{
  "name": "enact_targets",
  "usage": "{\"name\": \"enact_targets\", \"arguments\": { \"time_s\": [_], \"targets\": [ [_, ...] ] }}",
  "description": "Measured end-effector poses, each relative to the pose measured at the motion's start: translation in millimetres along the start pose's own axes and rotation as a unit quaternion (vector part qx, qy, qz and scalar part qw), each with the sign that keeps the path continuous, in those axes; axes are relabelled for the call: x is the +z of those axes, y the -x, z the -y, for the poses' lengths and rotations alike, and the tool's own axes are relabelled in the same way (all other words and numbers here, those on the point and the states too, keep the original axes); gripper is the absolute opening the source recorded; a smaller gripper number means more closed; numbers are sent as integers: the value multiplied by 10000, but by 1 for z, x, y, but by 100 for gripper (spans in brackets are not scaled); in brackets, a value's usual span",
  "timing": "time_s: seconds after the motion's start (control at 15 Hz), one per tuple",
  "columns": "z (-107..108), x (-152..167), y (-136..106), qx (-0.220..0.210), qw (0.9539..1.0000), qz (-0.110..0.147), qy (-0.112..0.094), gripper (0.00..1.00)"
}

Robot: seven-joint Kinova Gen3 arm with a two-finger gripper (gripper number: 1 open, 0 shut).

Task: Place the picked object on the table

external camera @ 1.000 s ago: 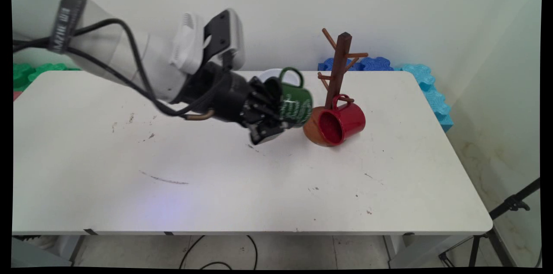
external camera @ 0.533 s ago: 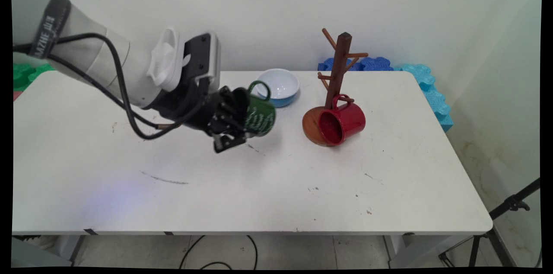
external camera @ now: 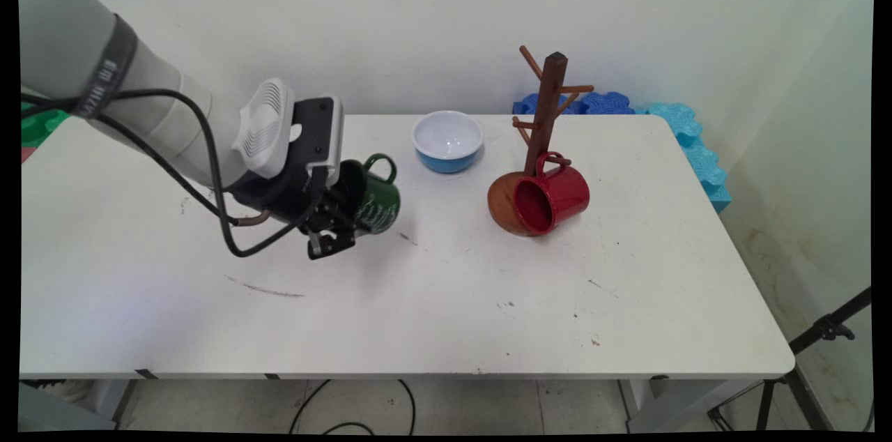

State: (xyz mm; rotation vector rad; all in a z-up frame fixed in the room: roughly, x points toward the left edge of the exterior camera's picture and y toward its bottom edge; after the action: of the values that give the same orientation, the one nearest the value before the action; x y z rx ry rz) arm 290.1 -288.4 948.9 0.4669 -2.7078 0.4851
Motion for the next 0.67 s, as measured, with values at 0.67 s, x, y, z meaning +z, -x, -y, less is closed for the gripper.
{"name": "enact_targets", "arguments": {
  "time_s": [0.67],
  "targets": [
    [1, 47, -1, 404, 9961, 737, 275, 0]
  ]
}}
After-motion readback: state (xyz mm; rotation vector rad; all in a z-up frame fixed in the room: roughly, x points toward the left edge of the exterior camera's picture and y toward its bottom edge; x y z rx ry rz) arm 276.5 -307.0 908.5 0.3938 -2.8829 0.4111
